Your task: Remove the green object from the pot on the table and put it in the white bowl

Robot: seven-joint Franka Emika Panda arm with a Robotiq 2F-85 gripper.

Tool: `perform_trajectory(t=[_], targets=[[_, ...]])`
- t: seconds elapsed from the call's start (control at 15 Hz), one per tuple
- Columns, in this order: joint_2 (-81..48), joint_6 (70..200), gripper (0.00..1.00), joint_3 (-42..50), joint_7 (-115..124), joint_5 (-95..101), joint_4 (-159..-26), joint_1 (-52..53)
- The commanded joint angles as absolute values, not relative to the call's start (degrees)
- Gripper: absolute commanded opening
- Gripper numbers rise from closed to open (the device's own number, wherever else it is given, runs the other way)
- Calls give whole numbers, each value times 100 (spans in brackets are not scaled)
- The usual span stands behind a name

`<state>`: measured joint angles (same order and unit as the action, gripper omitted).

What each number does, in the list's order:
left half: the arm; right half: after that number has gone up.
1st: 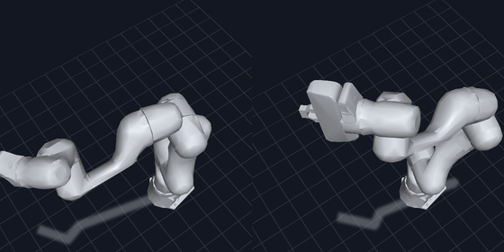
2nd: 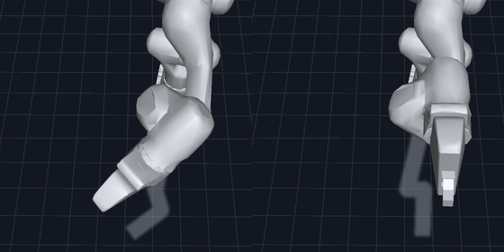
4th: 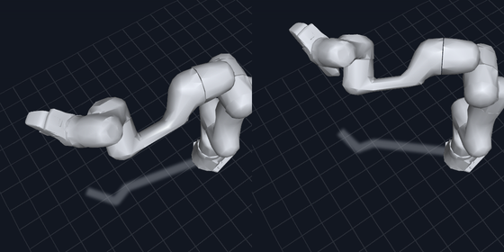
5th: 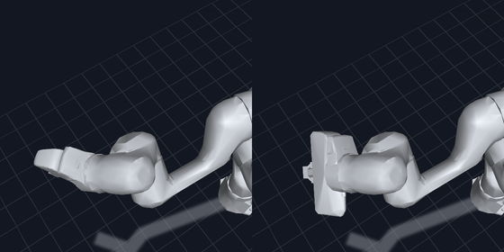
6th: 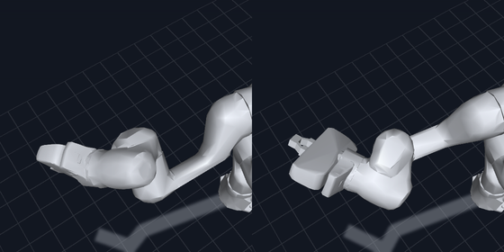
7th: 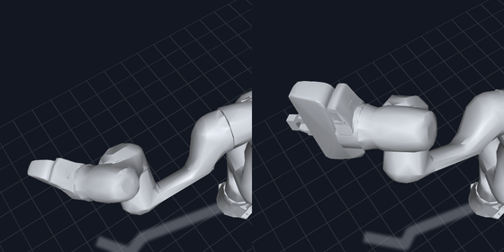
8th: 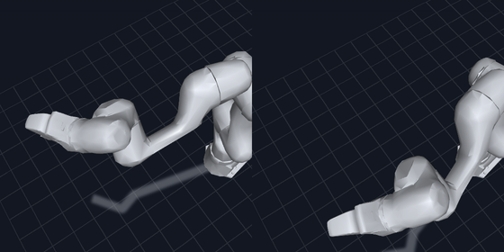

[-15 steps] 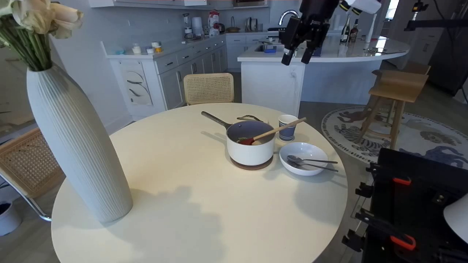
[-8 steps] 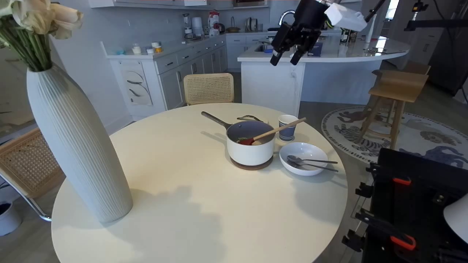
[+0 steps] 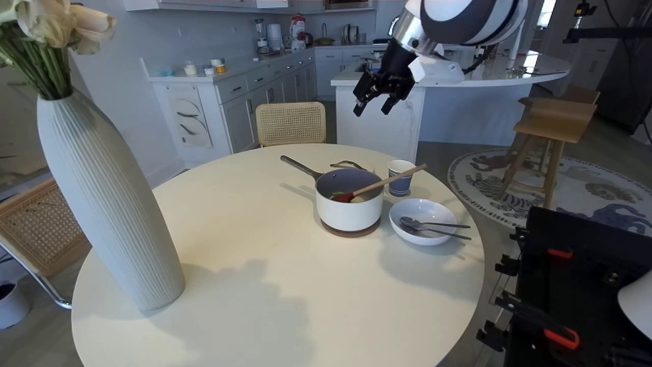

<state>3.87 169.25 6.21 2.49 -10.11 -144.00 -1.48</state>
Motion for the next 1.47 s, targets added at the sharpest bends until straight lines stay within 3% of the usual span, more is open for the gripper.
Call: perform_trajectory(t=[0.0,0.8,1.4], targets=[[-387,16943,100,652,-261,-1655,-13661,-48],[-1937,16594,100,530,-334,-1865,-12358,-431],[-2834,16200,100,-54,-234,-1570,-11580,-910]])
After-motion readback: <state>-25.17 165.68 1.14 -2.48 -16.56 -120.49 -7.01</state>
